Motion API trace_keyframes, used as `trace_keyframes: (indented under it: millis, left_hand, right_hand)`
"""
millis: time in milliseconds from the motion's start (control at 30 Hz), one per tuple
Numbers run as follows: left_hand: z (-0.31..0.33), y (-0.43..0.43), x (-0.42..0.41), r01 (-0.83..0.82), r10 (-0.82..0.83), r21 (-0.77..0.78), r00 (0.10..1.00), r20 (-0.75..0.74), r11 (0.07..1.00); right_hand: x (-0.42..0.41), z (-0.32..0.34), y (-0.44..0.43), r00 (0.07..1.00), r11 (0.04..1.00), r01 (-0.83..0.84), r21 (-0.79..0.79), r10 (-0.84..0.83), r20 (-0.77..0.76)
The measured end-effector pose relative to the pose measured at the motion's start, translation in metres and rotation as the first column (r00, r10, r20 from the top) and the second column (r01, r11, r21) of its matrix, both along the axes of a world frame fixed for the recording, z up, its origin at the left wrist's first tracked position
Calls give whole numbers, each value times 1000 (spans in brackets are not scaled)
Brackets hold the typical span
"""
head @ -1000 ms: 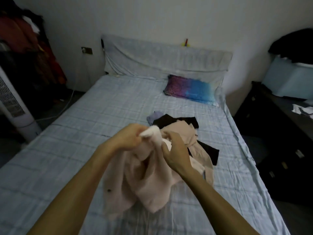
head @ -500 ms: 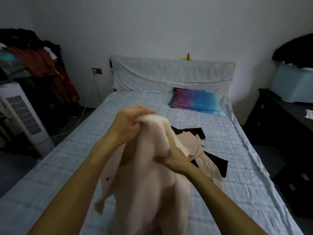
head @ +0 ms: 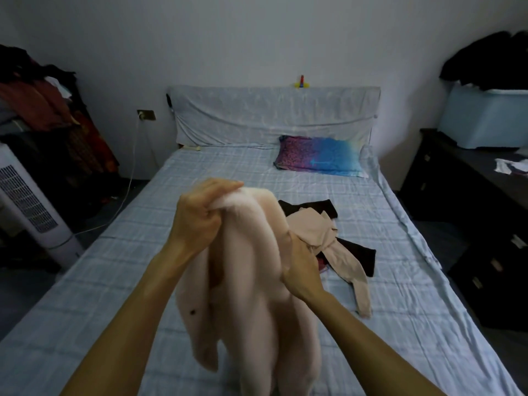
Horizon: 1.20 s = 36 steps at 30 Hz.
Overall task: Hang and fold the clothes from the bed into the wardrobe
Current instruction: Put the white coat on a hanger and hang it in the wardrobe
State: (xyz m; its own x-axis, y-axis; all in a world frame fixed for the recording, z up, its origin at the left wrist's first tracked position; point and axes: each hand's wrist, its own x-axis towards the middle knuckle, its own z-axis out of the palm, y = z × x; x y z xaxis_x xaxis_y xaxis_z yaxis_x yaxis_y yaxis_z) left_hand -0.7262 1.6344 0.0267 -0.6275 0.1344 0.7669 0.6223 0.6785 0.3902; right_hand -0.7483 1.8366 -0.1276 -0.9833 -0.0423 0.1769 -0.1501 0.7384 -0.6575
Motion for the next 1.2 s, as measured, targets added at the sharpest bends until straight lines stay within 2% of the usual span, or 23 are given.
trace_keyframes:
  millis: [100, 200, 233, 367, 400, 500, 600, 667, 733, 767, 833, 900, 1000, 1067, 1133, 1200]
  left_hand:
    - [-1, 1, 6, 15, -14, 24, 999, -33, 1000]
    - [1, -1, 12, 30, -28, 49, 999, -43, 998]
    - [1, -3, 14, 39, -36, 46, 998, -47, 998]
    - [-4, -25, 14, 8, -7, 37, 1000, -26, 999]
    - [-8, -35, 14, -26, 26, 30, 1000, -5, 999]
    - [-24, -62, 10, -115, 116, -19, 987, 110, 993]
    - [-48, -77, 3, -140, 158, -91, 960, 232, 986]
    - [-65, -83, -1, -146, 192, -163, 927, 321, 976]
    - [-79, -86, -5, -122, 202, -217, 894, 400, 969]
    - [-84, -85, -6, -99, 194, -236, 883, 427, 967]
    - [-87, -78, -9, -52, 166, -253, 875, 455, 966]
    - [-85, -67, -10, 0, 111, -223, 869, 482, 975]
    - [-80, -43, -13, 146, -24, -192, 848, 529, 970]
    - [-85, -24, -15, 234, -51, -244, 812, 582, 941]
    - [-106, -9, -18, 301, -45, -277, 747, 663, 913]
    - [-136, 3, -17, 321, -26, -266, 681, 732, 909]
  right_hand:
    - [2, 2, -11, 1000, 998, 12, -55, -11, 23]
    - [1, -9, -23, 992, 1000, 10, -24, -7, 122]
    - [2, -16, -28, 988, 998, 25, -58, -16, 153]
    - [11, -23, -36, 978, 895, 157, -417, -82, 191]
    - [11, -23, -32, 977, 874, 191, -447, -127, 170]
    - [9, -24, -9, 950, 863, 309, -399, -299, 89]
    - [16, -8, 17, 934, 871, 299, -391, -351, -69]
    - [20, 3, 41, 930, 924, 268, -273, -322, -178]
    - [27, 13, 71, 949, 976, 220, 1, -213, -234]
    - [30, 18, 85, 958, 973, 193, 124, -160, -237]
    - [34, 31, 110, 969, 960, 129, 249, -68, -238]
    - [35, 48, 134, 974, 959, 72, 274, -9, -228]
    - [32, 76, 169, 959, 962, 160, 222, -99, -264]
    - [32, 81, 186, 979, 962, 166, 218, -133, -157]
    - [34, 68, 195, 991, 945, 116, 306, -130, 26]
    - [41, 39, 203, 987, 923, 74, 377, -122, 106]
